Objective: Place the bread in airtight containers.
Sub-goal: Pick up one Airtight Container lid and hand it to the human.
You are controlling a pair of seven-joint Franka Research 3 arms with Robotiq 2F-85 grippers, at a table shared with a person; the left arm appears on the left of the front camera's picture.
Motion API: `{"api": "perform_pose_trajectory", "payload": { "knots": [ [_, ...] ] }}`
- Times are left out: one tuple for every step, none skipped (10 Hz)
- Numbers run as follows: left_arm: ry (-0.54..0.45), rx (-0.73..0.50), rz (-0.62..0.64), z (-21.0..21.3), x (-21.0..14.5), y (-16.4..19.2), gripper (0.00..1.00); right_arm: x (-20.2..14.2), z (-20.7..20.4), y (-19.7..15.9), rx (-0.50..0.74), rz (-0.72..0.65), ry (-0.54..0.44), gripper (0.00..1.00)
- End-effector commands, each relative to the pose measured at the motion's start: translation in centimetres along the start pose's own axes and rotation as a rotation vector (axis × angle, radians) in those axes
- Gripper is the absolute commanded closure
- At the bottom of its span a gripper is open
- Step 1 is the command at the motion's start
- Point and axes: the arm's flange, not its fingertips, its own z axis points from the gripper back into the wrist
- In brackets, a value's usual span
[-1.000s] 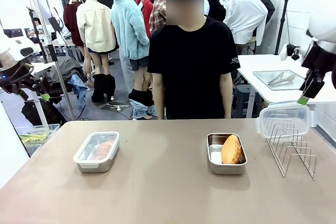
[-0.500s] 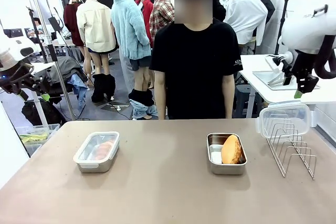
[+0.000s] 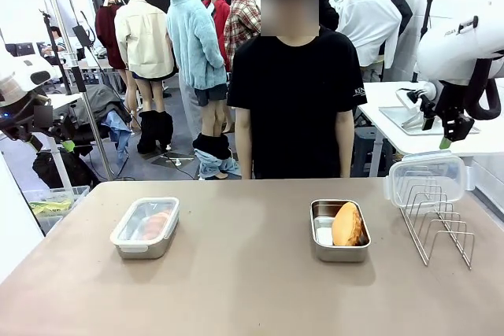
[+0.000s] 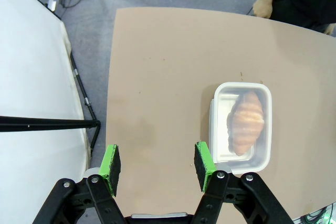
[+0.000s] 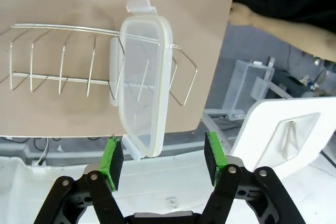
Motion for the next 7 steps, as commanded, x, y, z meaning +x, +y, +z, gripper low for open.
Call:
{"api": "perform_pose_trajectory", "payload": {
  "knots": [
    [-0.001,0.006,0.018,0.1,0.0,0.0,0.26,-0.3,-0.3,0.1,0.005,-0.005,0.000,0.22],
    [-0.001,0.006,0.018,0.1,0.0,0.0,0.26,-0.5,-1.7,-1.5,0.120,-0.044,-0.024,0.22],
    [-0.001,0.006,0.018,0.1,0.0,0.0,0.26,-0.5,-3.3,-2.7,0.183,-0.059,-0.048,0.22],
    [-0.001,0.006,0.018,0.1,0.0,0.0,0.26,-0.3,-4.3,-3.2,0.214,-0.079,-0.034,0.22],
    [-0.001,0.006,0.018,0.1,0.0,0.0,0.26,0.0,-5.0,-3.2,0.235,-0.072,-0.035,0.22],
    [-0.001,0.006,0.018,0.1,0.0,0.0,0.26,0.1,-5.8,-3.2,0.250,-0.086,-0.027,0.22],
    [-0.001,0.006,0.018,0.1,0.0,0.0,0.26,0.1,-6.4,-3.4,0.267,-0.108,-0.027,0.22]
  ]
}}
